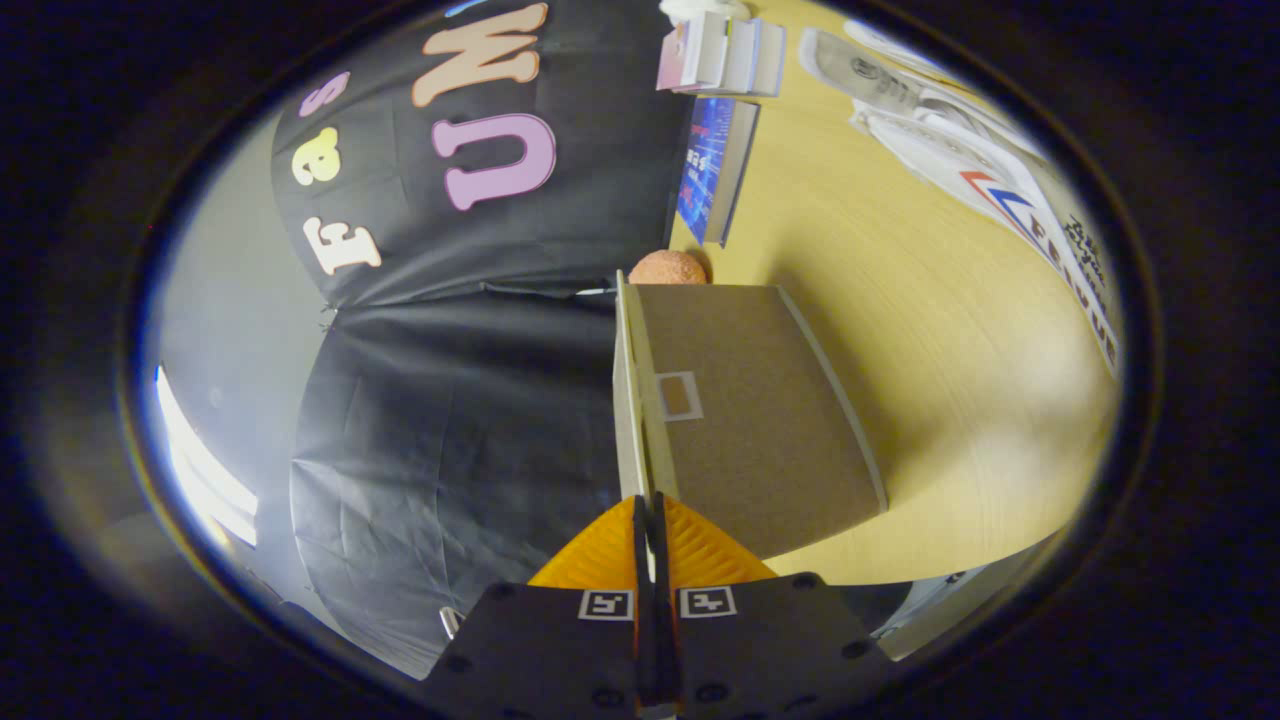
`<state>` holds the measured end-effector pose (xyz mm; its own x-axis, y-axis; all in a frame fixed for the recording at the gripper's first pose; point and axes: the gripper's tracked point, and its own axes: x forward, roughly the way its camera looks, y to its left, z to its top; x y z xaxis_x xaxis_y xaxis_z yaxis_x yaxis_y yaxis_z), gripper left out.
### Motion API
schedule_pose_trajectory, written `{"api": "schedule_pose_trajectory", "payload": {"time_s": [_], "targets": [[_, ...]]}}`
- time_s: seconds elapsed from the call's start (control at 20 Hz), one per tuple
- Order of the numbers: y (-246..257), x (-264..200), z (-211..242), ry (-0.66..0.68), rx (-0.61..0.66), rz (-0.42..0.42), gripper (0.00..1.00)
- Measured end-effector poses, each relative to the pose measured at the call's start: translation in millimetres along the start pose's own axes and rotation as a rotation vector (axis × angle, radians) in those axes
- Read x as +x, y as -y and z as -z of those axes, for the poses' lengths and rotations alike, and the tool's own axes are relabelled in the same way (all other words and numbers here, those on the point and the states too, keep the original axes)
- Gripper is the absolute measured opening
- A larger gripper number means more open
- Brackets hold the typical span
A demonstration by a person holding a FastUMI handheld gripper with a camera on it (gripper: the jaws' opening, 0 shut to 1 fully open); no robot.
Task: Open the storage box then place both shoes into the box .Put the left shoe in first, then the right shoe, with the right side of both shoes facing outward in a uniform manner.
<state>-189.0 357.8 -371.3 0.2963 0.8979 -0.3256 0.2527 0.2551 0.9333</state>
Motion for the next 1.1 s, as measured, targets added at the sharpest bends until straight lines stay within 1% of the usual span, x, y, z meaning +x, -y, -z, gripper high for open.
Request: {"api": "schedule_pose_trajectory", "payload": {"time_s": [0.2,0.35,0.65,0.9,1.1], "targets": [[-50,2,9,-0.017,-0.118,-0.048,0.03],[-88,7,17,-0.033,-0.176,-0.082,0.03],[-145,32,48,-0.102,-0.326,-0.098,0.03],[-173,63,92,-0.201,-0.454,-0.125,0.05],[-186,83,114,-0.249,-0.503,-0.143,0.06]]}}
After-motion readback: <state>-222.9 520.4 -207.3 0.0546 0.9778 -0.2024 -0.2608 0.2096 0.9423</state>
